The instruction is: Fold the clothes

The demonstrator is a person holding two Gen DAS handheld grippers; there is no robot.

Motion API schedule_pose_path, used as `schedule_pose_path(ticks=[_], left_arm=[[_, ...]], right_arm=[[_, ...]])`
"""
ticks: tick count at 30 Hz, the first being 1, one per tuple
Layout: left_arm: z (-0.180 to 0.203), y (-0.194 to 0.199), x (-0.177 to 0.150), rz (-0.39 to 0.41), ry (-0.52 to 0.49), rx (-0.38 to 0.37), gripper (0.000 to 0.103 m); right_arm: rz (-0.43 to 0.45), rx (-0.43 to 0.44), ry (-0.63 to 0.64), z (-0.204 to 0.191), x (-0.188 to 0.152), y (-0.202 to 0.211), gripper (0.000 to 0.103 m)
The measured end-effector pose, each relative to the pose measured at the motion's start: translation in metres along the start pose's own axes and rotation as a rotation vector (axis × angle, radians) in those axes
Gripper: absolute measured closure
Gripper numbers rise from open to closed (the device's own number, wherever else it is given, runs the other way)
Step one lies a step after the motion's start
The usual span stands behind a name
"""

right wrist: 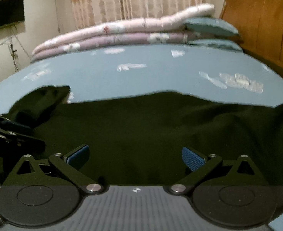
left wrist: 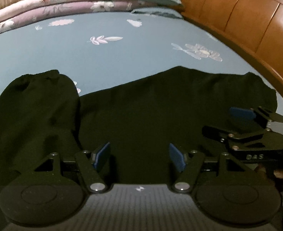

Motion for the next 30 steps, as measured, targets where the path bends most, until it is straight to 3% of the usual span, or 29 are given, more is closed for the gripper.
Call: schedule_pose_path(ticks=[11, 19, 23, 26, 28, 30], left_arm=[[0.016, -0.006, -0.047, -0.113, -0.186, 0.006, 0.034], [0.020, 0.009, -0.068, -0.140, -0.205, -0.038, 0.031], [0.028, 0.012, -0.078, -0.135, -0.302, 0.005, 0.030], [0.034, 0.018, -0.077, -0.131, -0.312, -0.014, 0.030], [0.038, 0.025, -0.069, -0.087, -0.328, -0.029, 0.029], [0.041, 0.033, -0.061, -0.037, -0.345, -0.043, 0.029]], right_arm=[[-0.081, -0.071, 0.054, 0.004, -0.014, -0.018, 0.000], [-0.092, -0.081, 0.079, 0.004, -0.018, -0.018, 0.000], [-0.066, -0.094, 0.070, 0.003, -0.025, -0.013, 0.000], [-0.078, -0.082, 0.103, -0.002, -0.033, -0.002, 0.000], [-0.121, -0.055, 0.106, -0.002, -0.037, 0.012, 0.000], [-0.109, -0.030, 0.056, 0.006, -0.039, 0.033, 0.000]])
Point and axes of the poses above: each gripper's, at about its wrist camera, not at the fingertips, and y roughly against the way its jaws point, z to its right, x to its top, the point moved 7 cm from there along -y, roughly the way its jaws point, and after that the axes turned 2 degrees about z, right-handed, at the moved point
